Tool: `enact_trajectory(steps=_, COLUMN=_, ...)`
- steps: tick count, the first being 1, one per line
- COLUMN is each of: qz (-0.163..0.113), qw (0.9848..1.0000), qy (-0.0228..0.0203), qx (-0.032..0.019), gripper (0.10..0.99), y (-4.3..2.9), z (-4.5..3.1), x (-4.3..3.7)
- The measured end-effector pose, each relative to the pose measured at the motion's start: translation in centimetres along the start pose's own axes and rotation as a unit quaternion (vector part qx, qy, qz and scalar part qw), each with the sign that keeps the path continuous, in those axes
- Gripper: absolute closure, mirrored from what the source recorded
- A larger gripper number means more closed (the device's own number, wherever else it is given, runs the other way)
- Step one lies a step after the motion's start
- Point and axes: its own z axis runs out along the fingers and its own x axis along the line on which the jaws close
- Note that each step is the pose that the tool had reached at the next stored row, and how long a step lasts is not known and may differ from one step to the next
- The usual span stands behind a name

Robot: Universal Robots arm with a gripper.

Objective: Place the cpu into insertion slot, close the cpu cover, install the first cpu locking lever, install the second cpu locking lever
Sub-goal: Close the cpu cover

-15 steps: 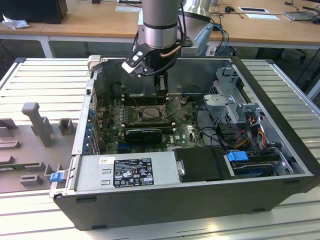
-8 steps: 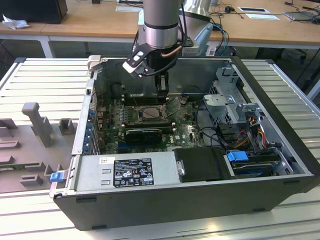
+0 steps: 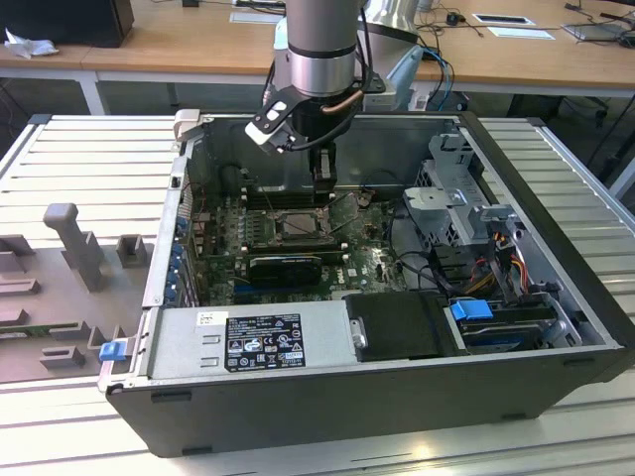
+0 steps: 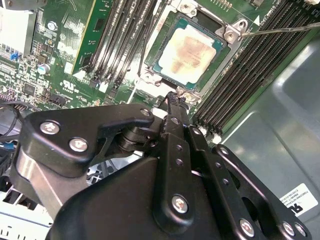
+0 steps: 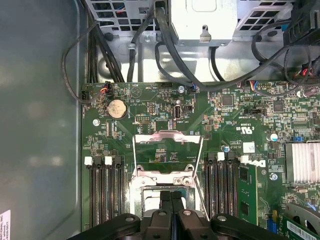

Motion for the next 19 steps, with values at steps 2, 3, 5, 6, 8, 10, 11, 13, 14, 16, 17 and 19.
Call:
enact_trajectory(steps=2, qz=0.0, qw=1.0, qy=0.0, qx=0.0, gripper=0.98, y=0.01, z=-0.1, x=0.0)
enact_trajectory(steps=3, qz=0.0, qw=1.0, qy=0.0001, qx=0.0, gripper=0.98, y=0.03, z=-0.27, x=-0.01)
enact_trajectory(steps=5, qz=0.0, qw=1.0, qy=0.0001, qx=-0.0001, gripper=0.98, y=0.04, z=-0.52, x=-0.01)
enact_trajectory(steps=6, qz=0.0, qw=1.0, qy=0.0, qx=0.0, gripper=0.98, y=0.05, z=-0.61, x=-0.01)
enact_trajectory(steps=8, qz=0.0, qw=1.0, qy=0.0001, qx=0.0, gripper=0.98, y=0.06, z=-0.78, x=-0.02)
enact_trajectory(steps=10, qz=0.0, qw=1.0, qy=0.0001, qx=-0.0001, gripper=0.98, y=0.08, z=-0.97, x=-0.02)
enact_trajectory(steps=11, qz=0.0, qw=1.0, qy=0.0001, qx=0.0, gripper=0.98, y=0.08, z=-1.04, x=-0.02)
enact_trajectory(steps=13, qz=0.0, qw=1.0, qy=0.0001, qx=-0.0001, gripper=0.98, y=0.09, z=-1.19, x=-0.02)
enact_trajectory(steps=14, qz=0.0, qw=1.0, qy=0.0, qx=0.0, gripper=0.98, y=0.1, z=-1.31, x=-0.02)
enact_trajectory(steps=16, qz=0.0, qw=1.0, qy=0.0001, qx=0.0, gripper=0.98, y=0.11, z=-1.46, x=-0.03)
enact_trajectory(steps=17, qz=0.0, qw=1.0, qy=0.0001, qx=0.0, gripper=0.98, y=0.12, z=-1.58, x=-0.03)
enact_trajectory(steps=19, qz=0.0, qw=1.0, qy=0.0001, qx=-0.0001, gripper=0.98, y=0.13, z=-1.69, x=-0.03)
